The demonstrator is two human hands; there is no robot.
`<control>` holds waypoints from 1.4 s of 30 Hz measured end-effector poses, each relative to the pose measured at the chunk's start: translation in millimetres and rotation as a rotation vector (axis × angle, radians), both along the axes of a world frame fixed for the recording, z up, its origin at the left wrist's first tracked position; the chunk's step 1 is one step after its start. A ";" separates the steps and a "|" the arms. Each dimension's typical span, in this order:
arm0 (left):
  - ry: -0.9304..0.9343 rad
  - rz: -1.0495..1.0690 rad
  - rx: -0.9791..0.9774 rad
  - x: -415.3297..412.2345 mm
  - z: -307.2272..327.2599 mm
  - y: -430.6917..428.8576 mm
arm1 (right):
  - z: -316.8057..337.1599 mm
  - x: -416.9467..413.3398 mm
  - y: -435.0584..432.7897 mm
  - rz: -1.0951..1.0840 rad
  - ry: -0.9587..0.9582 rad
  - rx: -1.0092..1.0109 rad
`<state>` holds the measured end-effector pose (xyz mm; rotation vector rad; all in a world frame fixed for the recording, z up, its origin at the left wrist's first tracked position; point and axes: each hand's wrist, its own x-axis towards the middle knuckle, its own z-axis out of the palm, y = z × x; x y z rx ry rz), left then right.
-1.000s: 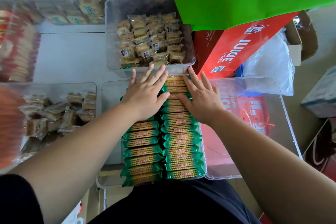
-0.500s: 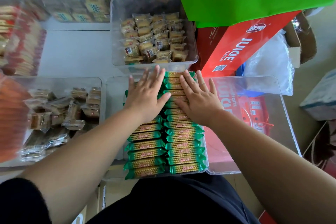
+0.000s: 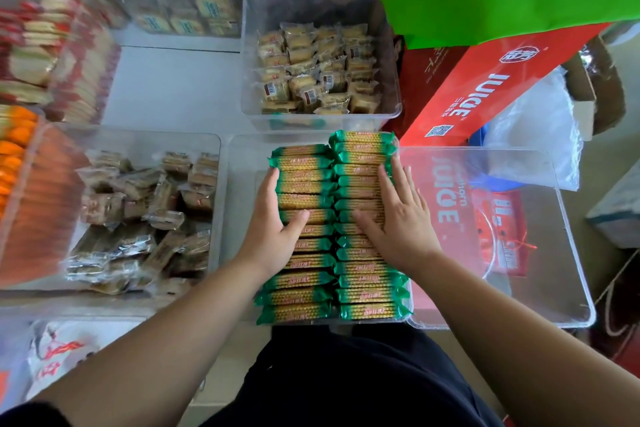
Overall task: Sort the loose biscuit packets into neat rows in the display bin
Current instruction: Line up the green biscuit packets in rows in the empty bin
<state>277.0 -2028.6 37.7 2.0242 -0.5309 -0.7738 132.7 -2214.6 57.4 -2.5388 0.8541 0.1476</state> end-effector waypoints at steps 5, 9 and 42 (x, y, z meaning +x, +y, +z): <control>-0.003 0.042 -0.010 2.6 1.9 -1.3 | 9.2 8.4 -0.2 0.048 0.011 -0.147; -0.081 0.038 0.032 13.7 4.6 -4.3 | 24.3 39.3 2.1 0.243 -0.012 -0.111; -0.205 0.112 0.095 28.7 0.3 -1.9 | 37.2 129.1 3.3 0.470 0.149 -0.237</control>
